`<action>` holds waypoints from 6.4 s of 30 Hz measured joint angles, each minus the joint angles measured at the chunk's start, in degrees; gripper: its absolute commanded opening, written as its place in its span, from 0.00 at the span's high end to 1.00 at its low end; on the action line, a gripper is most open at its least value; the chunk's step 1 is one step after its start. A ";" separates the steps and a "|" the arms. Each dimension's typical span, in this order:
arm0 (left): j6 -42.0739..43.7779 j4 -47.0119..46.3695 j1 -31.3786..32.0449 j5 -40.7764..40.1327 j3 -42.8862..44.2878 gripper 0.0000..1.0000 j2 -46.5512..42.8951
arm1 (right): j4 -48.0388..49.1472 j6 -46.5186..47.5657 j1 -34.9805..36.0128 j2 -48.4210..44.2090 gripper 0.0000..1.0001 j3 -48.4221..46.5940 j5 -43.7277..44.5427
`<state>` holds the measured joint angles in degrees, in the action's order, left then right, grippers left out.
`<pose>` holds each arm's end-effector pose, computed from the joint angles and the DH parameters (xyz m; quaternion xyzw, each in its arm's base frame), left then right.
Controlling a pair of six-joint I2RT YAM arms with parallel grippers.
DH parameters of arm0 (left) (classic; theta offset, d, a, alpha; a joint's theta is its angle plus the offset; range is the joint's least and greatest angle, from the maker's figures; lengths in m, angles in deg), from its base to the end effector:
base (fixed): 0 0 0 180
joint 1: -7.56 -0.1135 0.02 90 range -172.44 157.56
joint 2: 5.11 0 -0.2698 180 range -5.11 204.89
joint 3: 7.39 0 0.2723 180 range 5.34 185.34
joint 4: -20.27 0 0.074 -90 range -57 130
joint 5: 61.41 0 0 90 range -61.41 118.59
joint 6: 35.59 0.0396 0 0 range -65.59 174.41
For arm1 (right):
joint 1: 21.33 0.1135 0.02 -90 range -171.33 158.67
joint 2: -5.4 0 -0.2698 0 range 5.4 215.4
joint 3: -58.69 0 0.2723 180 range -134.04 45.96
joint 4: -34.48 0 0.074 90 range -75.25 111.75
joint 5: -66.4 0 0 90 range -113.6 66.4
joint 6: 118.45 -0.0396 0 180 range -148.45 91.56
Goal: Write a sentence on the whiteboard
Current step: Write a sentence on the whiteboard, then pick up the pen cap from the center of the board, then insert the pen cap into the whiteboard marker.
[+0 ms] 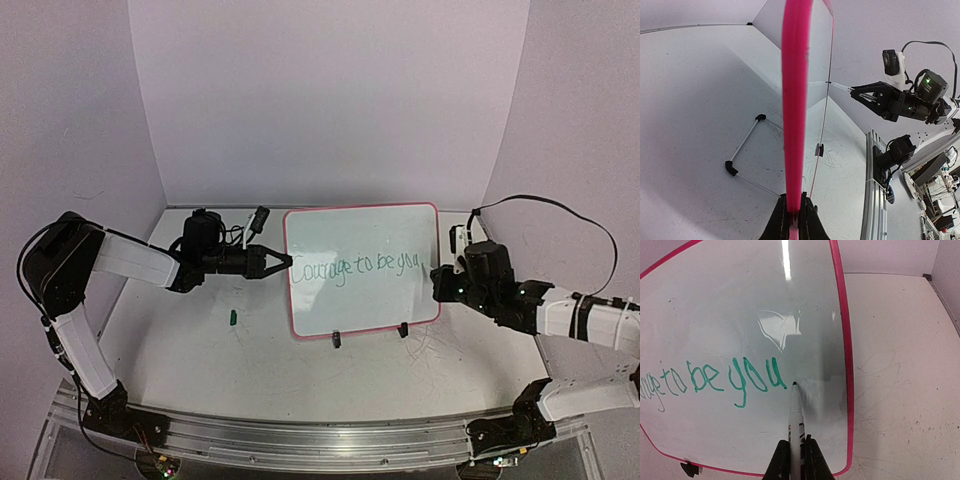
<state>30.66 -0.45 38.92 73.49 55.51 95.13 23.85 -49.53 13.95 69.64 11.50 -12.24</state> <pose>0.3119 -0.2228 0.1847 0.2768 0.7243 -0.5269 0.3479 0.2192 0.1455 0.2242 -0.0544 0.8513 0.1685 0.4939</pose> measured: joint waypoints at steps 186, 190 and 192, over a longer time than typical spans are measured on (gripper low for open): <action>59.89 37.38 22.34 -42.14 -7.58 1.00 -39.69 | -18.51 -5.29 18.48 28.20 1.00 -46.56 -43.77; 59.89 37.38 22.34 -42.14 -7.58 1.00 -39.69 | -18.99 -5.29 18.62 28.82 1.00 -46.56 -43.64; 59.88 37.38 22.34 -42.12 -7.58 1.00 -39.69 | -19.23 -5.29 18.70 28.98 1.00 -46.56 -43.49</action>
<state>90.54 36.92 61.25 31.37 47.92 55.44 4.62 -54.82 32.66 98.62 -35.06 -55.73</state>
